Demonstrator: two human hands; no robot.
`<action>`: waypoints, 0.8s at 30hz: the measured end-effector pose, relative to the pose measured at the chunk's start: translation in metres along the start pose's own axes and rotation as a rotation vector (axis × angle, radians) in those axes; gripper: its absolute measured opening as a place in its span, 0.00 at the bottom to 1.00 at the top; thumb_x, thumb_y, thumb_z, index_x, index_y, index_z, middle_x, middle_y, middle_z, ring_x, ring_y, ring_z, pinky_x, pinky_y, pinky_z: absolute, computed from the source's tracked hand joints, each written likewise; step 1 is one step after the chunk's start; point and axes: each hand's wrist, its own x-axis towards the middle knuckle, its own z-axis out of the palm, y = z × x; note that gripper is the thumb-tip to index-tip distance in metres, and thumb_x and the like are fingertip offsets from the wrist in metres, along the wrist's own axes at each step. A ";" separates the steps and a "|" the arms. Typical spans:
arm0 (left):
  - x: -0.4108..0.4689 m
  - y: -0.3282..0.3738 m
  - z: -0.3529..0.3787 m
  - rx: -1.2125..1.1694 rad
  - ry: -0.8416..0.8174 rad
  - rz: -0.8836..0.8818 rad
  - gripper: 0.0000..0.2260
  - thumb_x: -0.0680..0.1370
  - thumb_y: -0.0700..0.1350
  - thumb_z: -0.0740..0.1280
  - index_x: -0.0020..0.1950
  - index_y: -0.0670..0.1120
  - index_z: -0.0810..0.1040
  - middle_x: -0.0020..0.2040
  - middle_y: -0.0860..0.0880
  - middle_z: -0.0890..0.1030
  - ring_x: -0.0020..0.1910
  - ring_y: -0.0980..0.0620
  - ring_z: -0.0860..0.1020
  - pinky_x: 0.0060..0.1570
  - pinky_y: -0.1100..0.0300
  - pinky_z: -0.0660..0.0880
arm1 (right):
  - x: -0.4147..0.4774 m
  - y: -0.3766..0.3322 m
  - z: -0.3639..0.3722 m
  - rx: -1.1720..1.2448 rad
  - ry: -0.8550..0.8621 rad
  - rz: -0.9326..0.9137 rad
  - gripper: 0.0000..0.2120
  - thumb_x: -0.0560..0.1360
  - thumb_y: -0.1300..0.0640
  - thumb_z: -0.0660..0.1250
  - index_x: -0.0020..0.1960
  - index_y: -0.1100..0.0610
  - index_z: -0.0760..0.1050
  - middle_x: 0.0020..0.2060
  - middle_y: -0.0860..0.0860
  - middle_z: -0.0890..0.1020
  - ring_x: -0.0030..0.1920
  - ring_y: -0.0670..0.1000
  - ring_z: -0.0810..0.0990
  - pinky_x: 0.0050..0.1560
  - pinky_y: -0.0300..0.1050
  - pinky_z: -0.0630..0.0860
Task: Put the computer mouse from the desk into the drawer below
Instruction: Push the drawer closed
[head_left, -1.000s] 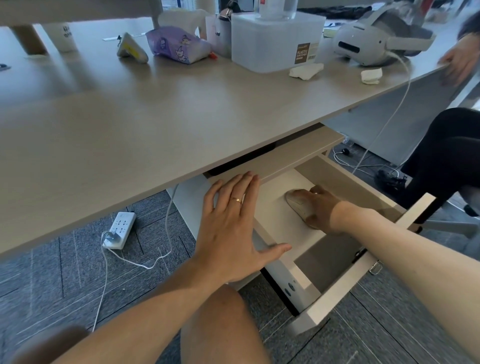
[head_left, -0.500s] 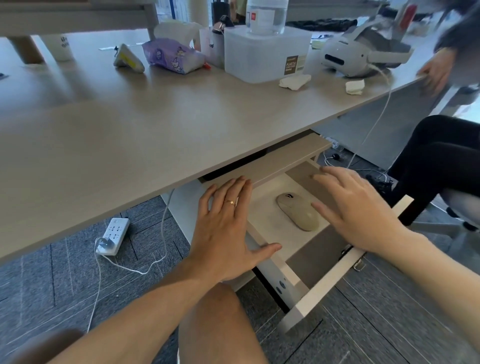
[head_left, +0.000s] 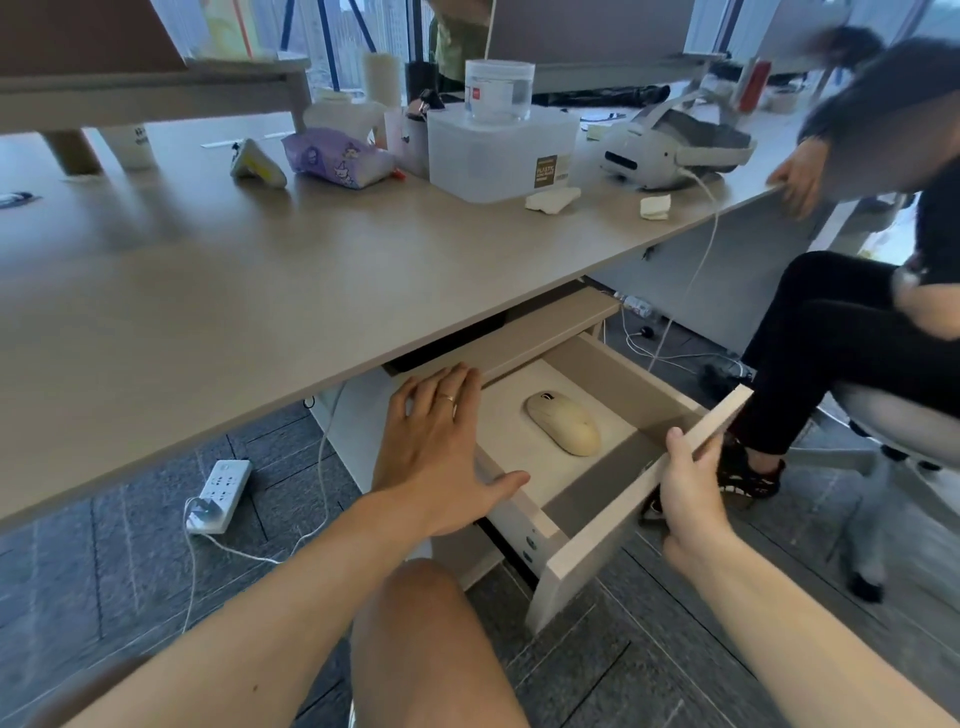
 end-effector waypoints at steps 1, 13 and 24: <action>0.000 0.000 -0.002 -0.005 -0.001 -0.002 0.53 0.68 0.80 0.53 0.82 0.47 0.50 0.83 0.47 0.56 0.78 0.47 0.57 0.76 0.45 0.54 | -0.001 -0.002 0.001 0.018 -0.029 0.040 0.29 0.82 0.45 0.56 0.78 0.36 0.47 0.66 0.47 0.71 0.61 0.54 0.71 0.52 0.54 0.70; 0.002 0.004 -0.031 -0.124 -0.294 -0.029 0.67 0.57 0.87 0.54 0.83 0.46 0.41 0.84 0.47 0.44 0.82 0.49 0.42 0.80 0.44 0.43 | -0.006 0.001 0.027 0.019 -0.163 0.257 0.22 0.80 0.42 0.57 0.74 0.41 0.60 0.65 0.50 0.71 0.63 0.58 0.71 0.46 0.75 0.77; 0.002 -0.013 -0.021 -0.140 -0.059 0.032 0.44 0.72 0.74 0.58 0.81 0.51 0.55 0.81 0.53 0.60 0.78 0.51 0.58 0.76 0.50 0.56 | 0.008 -0.007 0.076 0.105 -0.169 0.300 0.25 0.80 0.43 0.60 0.75 0.39 0.60 0.73 0.50 0.65 0.73 0.62 0.64 0.49 0.76 0.76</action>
